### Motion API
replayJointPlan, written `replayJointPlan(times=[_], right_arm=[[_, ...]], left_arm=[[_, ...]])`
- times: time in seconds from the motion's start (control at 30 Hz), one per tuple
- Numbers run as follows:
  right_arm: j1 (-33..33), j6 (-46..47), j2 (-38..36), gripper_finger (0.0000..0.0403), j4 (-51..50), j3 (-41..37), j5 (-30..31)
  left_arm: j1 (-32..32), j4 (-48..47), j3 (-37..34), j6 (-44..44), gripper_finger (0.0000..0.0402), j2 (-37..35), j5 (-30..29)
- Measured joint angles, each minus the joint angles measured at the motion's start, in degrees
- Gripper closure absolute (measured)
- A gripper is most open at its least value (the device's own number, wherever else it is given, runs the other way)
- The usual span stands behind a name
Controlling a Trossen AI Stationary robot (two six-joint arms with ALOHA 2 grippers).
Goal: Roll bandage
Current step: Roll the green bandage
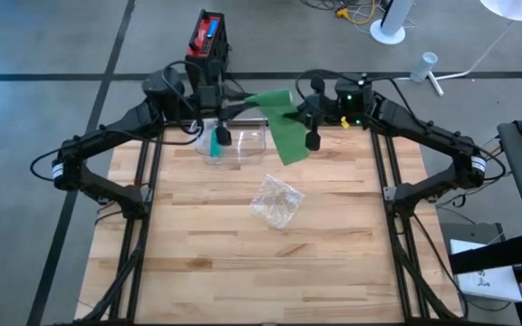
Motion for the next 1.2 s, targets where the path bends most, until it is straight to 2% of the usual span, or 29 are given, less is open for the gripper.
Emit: replayJointPlan(times=[0.2,0.37,0.67,0.87,1.2], right_arm=[[0.0,4.2,0.0,0.0308,0.2,0.7,-1.9],[0.0,7.2,-0.7,0.0238,1.0,0.7,-2.9],[0.0,7.7,-4.6,0.0147,3.7,0.7,-2.9],[0.3,3.2,-5.3,0.0129,6.7,0.7,-2.8],[3.6,-9.9,-1.5,0.0141,15.2,0.7,-3.1]], left_arm=[[0.0,0.7,0.0,4.6,0.0369,1.2,-2.5],[0.0,1.2,0.0,9.0,0.0369,1.2,-6.7],[-0.1,-6.1,0.0,22.4,0.0369,1.2,-6.9],[0.0,-14.3,2.7,21.5,0.0369,1.2,-7.0],[0.0,-24.3,8.2,18.2,0.0369,1.1,-6.9]])
